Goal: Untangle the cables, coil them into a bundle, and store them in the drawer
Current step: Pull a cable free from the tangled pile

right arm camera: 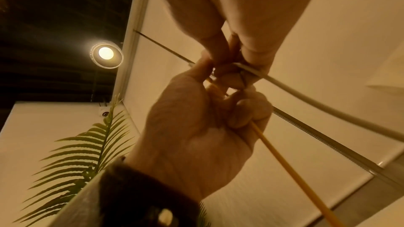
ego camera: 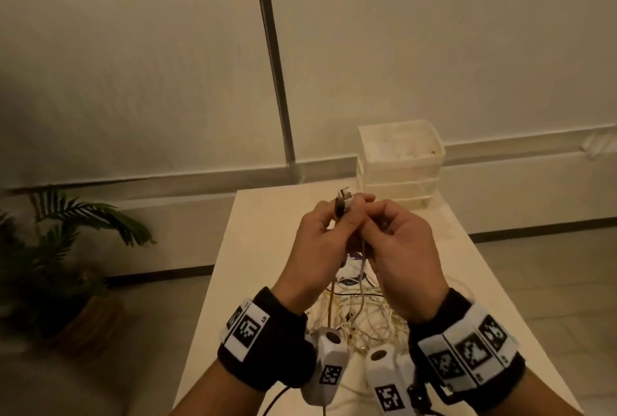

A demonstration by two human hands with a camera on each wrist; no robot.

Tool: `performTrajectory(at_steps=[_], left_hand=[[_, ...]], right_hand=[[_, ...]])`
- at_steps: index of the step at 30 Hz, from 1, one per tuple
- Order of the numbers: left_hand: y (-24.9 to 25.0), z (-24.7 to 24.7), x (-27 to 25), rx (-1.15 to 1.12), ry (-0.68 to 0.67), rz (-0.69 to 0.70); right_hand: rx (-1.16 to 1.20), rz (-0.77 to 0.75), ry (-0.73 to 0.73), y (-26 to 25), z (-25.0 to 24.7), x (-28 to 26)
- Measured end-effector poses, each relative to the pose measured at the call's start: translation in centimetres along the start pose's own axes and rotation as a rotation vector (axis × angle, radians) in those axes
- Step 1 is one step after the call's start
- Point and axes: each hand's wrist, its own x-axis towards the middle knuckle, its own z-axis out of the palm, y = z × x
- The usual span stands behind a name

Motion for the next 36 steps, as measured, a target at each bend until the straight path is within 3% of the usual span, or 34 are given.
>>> performTrajectory(at_steps=[4, 7, 12, 15, 17, 19, 22, 25, 28, 31, 36], left_hand=[[-0.1, 0.3, -0.4, -0.011, 0.093, -0.012], [0.6, -0.2, -0.4, 0.014, 0.207, 0.063], [4.0, -3.6, -0.3, -0.214, 0.365, 0.173], [6.2, -7.1, -0.7, -0.152, 0.522, 0.243], [6.7, -8.9, -1.2, -0.023, 0.568, 0.266], [6.1, -9.1, -1.8, 0.246, 0.474, 0.246], [3.6, -6.9, -2.6, 0.791, 0.134, 0.151], [0.8, -2.9, -2.9, 0.916, -0.079, 0.039], [-0.7, -0.5, -2.2, 0.834, -0.020, 0.127], [-0.3, -0.4, -1.3, 0.906, 0.058, 0.192], [0.8, -1.3, -0.3, 0.931, 0.139, 0.238]], right_hand=[[-0.063, -0.026, -0.081, -0.4, -0.4, -1.0], [-0.228, -0.066, -0.134, 0.5, -0.9, -1.9], [-0.413, 0.049, -0.333, 4.0, -3.1, -2.7], [-0.555, 0.116, -0.513, 5.6, -5.9, -2.2], [-0.638, 0.144, -0.553, 6.2, -7.4, -1.5], [-0.697, 0.133, -0.521, 6.1, -8.2, -0.5], [-0.665, 0.112, -0.449, 4.4, -7.7, 0.8], [-0.530, 0.118, -0.491, 2.0, -6.3, 1.8], [-0.351, 0.164, -0.533, 0.5, -5.4, 2.8], [-0.232, 0.204, -0.506, -0.2, -5.8, 2.9], [-0.224, 0.154, -0.446, 0.9, -6.5, 1.6]])
